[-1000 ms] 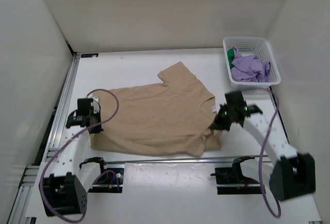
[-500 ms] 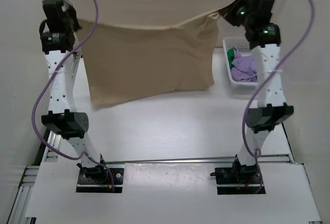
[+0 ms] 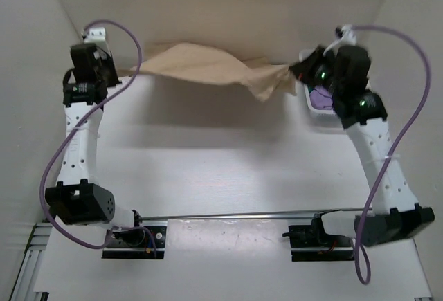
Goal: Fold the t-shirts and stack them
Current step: Flatten out the tshirt
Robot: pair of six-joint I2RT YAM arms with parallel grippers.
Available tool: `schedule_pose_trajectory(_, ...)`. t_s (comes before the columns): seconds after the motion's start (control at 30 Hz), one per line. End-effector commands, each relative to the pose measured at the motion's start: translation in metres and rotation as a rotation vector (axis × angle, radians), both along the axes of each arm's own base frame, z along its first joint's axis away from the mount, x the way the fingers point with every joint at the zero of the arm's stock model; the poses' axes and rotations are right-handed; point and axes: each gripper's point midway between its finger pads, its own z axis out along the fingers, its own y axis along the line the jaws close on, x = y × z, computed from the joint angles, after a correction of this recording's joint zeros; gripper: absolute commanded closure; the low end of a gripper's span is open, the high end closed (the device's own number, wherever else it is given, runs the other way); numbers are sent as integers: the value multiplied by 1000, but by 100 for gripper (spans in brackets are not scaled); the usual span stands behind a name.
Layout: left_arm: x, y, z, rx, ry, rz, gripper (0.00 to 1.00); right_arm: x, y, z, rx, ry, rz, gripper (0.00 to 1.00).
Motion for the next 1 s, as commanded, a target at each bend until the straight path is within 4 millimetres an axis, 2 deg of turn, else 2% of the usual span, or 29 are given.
schedule_pose_trajectory(0.0,-44,-6,-50,-29,110,-25,90,-61,-9,-59,-52,74,-15,100)
schedule_pose_trajectory(0.03,-62,-8,-54,-29,105,-25,90,-72,-12,-81,-43,113,-19,100)
schedule_pose_trajectory(0.07,-78,-9,-100,-41,203,-24,90,-84,-14,-144,-58,241,-24,100)
schedule_pose_trajectory(0.1,-94,-13,-105,-45,199,-34,90,-105,-12,-154,-20,250,-8,100)
schedule_pose_trajectory(0.13,-111,-15,-148,-57,291,-33,90,-118,-10,-180,-4,309,14,100)
schedule_pose_trajectory(0.17,-122,-16,-164,-61,321,-33,90,-129,-8,-204,8,361,27,100)
schedule_pose_trajectory(0.2,-132,-19,-179,-69,348,-40,90,-146,-9,-249,27,460,28,100)
schedule_pose_trajectory(0.23,-143,-20,-187,-69,352,-40,90,-157,-8,-271,36,518,32,100)
schedule_pose_trajectory(0.27,-160,-22,-220,-79,426,-39,90,-166,-9,-286,50,546,32,100)
schedule_pose_trajectory(0.3,-168,-23,-232,-82,451,-39,90,-172,-10,-302,67,588,17,100)
schedule_pose_trajectory(0.33,-176,-24,-245,-86,477,-38,90,-182,-12,-327,60,646,7,100)
schedule_pose_trajectory(0.37,-191,-23,-266,-94,523,-29,90,-186,-13,-335,57,659,6,100)
schedule_pose_trajectory(0.4,-197,-22,-276,-101,550,-19,90,-186,-13,-339,64,667,1,100)
schedule_pose_trajectory(0.47,-208,-21,-288,-106,567,-9,90,-187,-11,-343,59,675,8,100)
schedule_pose_trajectory(0.5,-216,-19,-299,-114,592,6,90,-190,-10,-351,55,713,18,100)
schedule_pose_trajectory(0.57,-225,-18,-306,-119,597,17,90,-190,-4,-355,29,733,43,100)
schedule_pose_trajectory(0.67,-228,-12,-305,-117,577,46,90,-179,-9,-355,-28,732,14,100)
schedule_pose_trajectory(0.7,-228,-12,-305,-117,577,47,90,-173,-11,-352,-36,725,-5,100)
schedule_pose_trajectory(0.73,-226,-8,-301,-119,567,60,90,-160,-10,-336,-43,678,-13,100)
schedule_pose_trajectory(0.77,-226,-8,-301,-119,567,60,90,-151,-11,-335,-69,677,-19,100)
schedule_pose_trajectory(0.83,-216,-4,-289,-135,531,69,90,-135,-8,-325,-91,655,-15,100)
schedule_pose_trajectory(0.87,-213,-5,-286,-140,527,61,90,-118,-4,-317,-115,643,-2,100)
schedule_pose_trajectory(0.9,-208,-5,-285,-159,531,53,90,-110,-2,-315,-131,644,5,100)
schedule_pose_trajectory(0.93,-199,-1,-275,-156,505,61,90,-102,0,-325,-173,677,18,100)
schedule_pose_trajectory(0.97,-195,-2,-273,-164,506,51,90,-93,2,-323,-185,674,25,100)
